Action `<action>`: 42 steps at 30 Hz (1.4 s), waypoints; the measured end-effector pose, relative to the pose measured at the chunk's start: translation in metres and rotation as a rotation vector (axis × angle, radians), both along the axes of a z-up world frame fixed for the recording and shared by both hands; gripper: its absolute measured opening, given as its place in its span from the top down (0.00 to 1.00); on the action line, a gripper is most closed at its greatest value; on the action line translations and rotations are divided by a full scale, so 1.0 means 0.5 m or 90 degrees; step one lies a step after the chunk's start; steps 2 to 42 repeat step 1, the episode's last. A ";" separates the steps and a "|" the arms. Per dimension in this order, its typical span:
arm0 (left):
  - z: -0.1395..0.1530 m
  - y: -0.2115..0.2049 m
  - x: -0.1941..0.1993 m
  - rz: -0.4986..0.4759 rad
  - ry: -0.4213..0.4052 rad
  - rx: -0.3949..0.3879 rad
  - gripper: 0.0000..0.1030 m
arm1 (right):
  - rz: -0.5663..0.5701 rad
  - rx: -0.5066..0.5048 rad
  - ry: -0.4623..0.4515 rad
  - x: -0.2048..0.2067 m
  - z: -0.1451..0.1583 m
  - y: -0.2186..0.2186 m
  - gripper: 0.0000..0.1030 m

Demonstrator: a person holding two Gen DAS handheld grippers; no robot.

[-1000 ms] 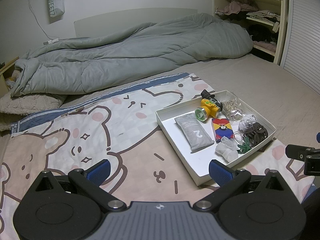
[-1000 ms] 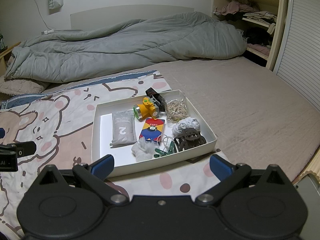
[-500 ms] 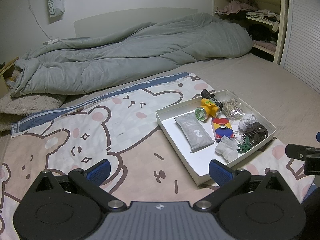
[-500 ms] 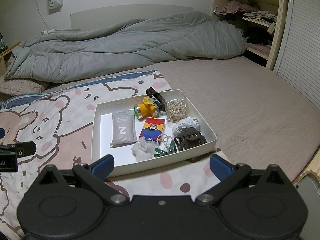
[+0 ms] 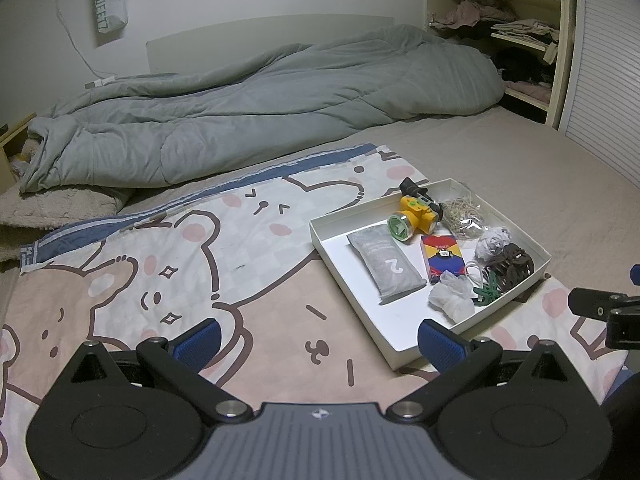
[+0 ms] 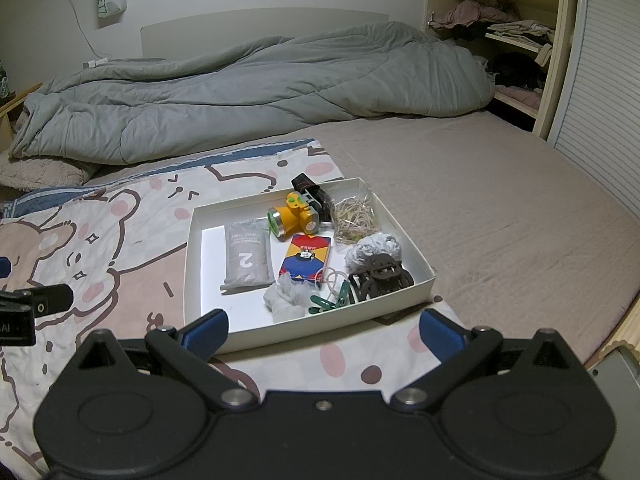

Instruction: Organize objects

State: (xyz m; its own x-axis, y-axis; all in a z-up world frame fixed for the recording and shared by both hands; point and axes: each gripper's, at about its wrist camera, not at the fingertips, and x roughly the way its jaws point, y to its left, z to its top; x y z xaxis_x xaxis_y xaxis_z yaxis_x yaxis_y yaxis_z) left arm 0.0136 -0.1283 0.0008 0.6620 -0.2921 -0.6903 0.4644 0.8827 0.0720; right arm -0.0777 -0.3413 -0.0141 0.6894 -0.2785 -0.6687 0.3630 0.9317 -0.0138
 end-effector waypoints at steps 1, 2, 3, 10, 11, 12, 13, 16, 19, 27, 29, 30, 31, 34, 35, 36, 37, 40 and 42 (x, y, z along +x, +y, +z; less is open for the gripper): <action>0.000 -0.001 0.000 0.000 0.000 0.001 0.00 | 0.000 0.000 0.000 -0.001 -0.001 0.001 0.00; 0.000 -0.001 0.000 0.000 0.000 0.001 0.00 | 0.000 0.000 0.000 -0.001 -0.001 0.001 0.00; 0.000 -0.001 0.000 0.000 0.000 0.001 0.00 | 0.000 0.000 0.000 -0.001 -0.001 0.001 0.00; 0.000 -0.001 0.000 0.000 0.000 0.001 0.00 | 0.000 0.000 0.000 -0.001 -0.001 0.001 0.00; 0.000 -0.001 0.000 0.000 0.000 0.001 0.00 | 0.000 0.000 0.000 -0.001 -0.001 0.001 0.00; 0.000 -0.001 0.000 0.000 0.000 0.001 0.00 | 0.000 0.000 0.000 -0.001 -0.001 0.001 0.00; 0.000 -0.001 0.000 0.000 0.000 0.001 0.00 | 0.000 0.000 0.000 -0.001 -0.001 0.001 0.00; 0.000 -0.001 0.000 0.000 0.000 0.001 0.00 | 0.000 0.000 0.000 -0.001 -0.001 0.001 0.00; 0.000 -0.001 0.000 0.000 0.000 0.001 0.00 | 0.000 0.000 0.000 -0.001 -0.001 0.001 0.00; 0.000 -0.001 0.000 0.000 0.000 0.001 0.00 | 0.000 0.000 0.000 -0.001 -0.001 0.001 0.00; 0.000 -0.001 0.000 0.000 0.000 0.001 0.00 | 0.000 0.000 0.000 -0.001 -0.001 0.001 0.00; 0.000 -0.001 0.000 0.000 0.000 0.001 0.00 | 0.000 0.000 0.000 -0.001 -0.001 0.001 0.00; 0.000 -0.001 0.000 0.000 0.000 0.001 0.00 | 0.000 0.000 0.000 -0.001 -0.001 0.001 0.00; 0.000 -0.001 0.000 0.000 0.000 0.001 0.00 | 0.000 0.000 0.000 -0.001 -0.001 0.001 0.00; 0.000 -0.001 0.000 0.000 0.000 0.001 0.00 | 0.000 0.000 0.000 -0.001 -0.001 0.001 0.00; 0.000 -0.001 0.000 0.000 0.000 0.001 0.00 | 0.000 0.000 0.000 -0.001 -0.001 0.001 0.00; 0.000 -0.001 0.000 0.000 0.000 0.001 0.00 | 0.000 0.000 0.000 -0.001 -0.001 0.001 0.00; 0.000 -0.001 0.000 0.000 0.000 0.001 0.00 | 0.000 0.000 0.000 -0.001 -0.001 0.001 0.00; 0.000 -0.001 0.000 0.000 0.000 0.001 0.00 | 0.000 0.000 0.000 -0.001 -0.001 0.001 0.00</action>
